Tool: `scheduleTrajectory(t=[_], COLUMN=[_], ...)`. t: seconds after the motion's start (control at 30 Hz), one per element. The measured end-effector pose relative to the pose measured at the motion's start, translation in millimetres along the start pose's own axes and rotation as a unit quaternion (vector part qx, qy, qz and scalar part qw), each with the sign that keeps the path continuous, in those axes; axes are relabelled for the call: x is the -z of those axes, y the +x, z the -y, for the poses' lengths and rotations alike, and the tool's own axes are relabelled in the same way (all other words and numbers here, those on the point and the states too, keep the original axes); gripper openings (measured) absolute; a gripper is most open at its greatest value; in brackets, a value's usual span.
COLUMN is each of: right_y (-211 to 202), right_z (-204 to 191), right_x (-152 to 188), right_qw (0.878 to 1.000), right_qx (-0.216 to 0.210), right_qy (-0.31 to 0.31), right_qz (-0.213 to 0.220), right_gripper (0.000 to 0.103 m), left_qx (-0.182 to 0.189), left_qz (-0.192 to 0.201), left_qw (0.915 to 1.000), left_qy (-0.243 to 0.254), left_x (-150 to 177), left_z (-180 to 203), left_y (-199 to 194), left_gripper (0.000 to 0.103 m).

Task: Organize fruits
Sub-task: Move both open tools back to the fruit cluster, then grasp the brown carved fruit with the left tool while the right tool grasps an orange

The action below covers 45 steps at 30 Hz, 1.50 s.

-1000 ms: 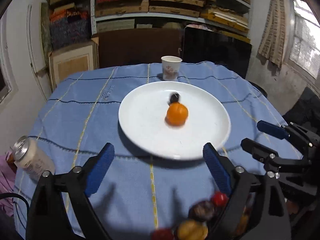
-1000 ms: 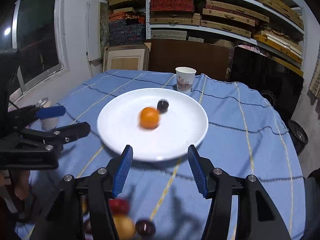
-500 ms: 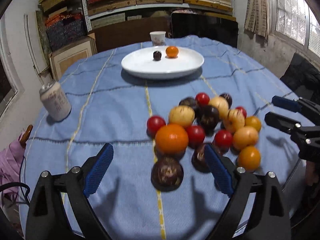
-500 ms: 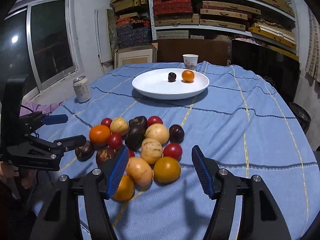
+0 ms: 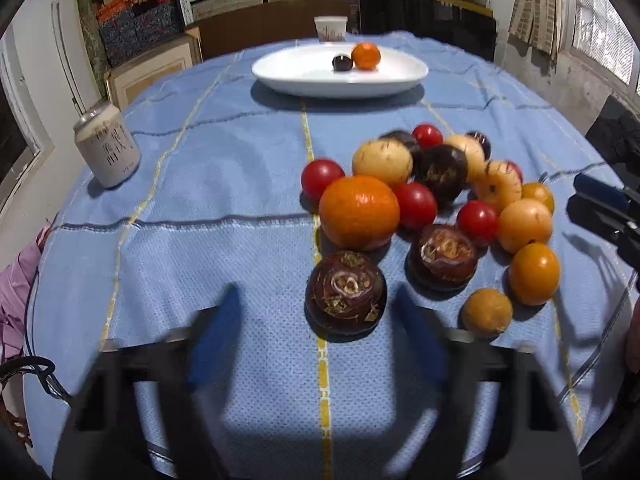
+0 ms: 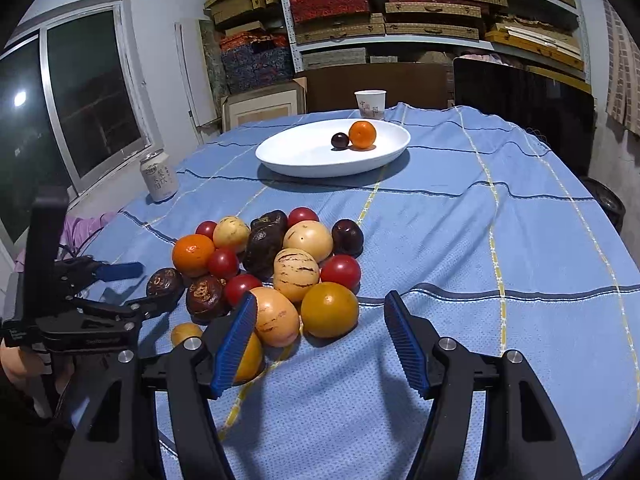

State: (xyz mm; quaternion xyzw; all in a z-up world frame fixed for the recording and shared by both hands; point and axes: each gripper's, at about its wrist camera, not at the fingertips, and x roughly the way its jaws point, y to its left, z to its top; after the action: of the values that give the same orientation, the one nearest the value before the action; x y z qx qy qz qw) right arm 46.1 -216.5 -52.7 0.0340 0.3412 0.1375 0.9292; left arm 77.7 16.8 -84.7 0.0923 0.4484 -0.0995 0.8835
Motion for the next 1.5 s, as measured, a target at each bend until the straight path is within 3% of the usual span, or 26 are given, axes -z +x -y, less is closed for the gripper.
scheduleTrajectory(t=[0.17, 0.33, 0.5, 0.77, 1.33, 1.5], right_y=[1, -1, -9, -6, 12, 15], right_z=[1, -5, -27, -48, -54, -58], right_x=[1, 5, 10, 21, 21, 23], right_qw=[1.000, 1.000, 0.997, 0.994, 0.994, 0.993], right_qx=[-0.007, -0.012, -0.020, -0.071, -0.034, -0.027], right_qy=[0.003, -0.010, -0.068, -0.083, -0.080, -0.091], right_qz=[-0.003, 0.000, 0.015, -0.030, -0.071, -0.076], right_gripper=[0.067, 0.067, 0.066, 0.063, 0.062, 0.050], left_qx=[0.001, 0.008, 0.011, 0.013, 0.013, 0.013], left_qz=[0.013, 0.037, 0.044, 0.042, 0.042, 0.042], left_qw=[0.9998, 0.9993, 0.9989, 0.9989, 0.9990, 0.9990], left_qy=[0.015, 0.000, -0.013, -0.013, -0.012, -0.011], left_x=[1, 1, 1, 0, 1, 1], left_z=[5, 1, -4, -4, -3, -3], left_y=[-3, -11, -14, -13, -12, -12], left_gripper=[0.040, 0.040, 0.040, 0.040, 0.040, 0.040])
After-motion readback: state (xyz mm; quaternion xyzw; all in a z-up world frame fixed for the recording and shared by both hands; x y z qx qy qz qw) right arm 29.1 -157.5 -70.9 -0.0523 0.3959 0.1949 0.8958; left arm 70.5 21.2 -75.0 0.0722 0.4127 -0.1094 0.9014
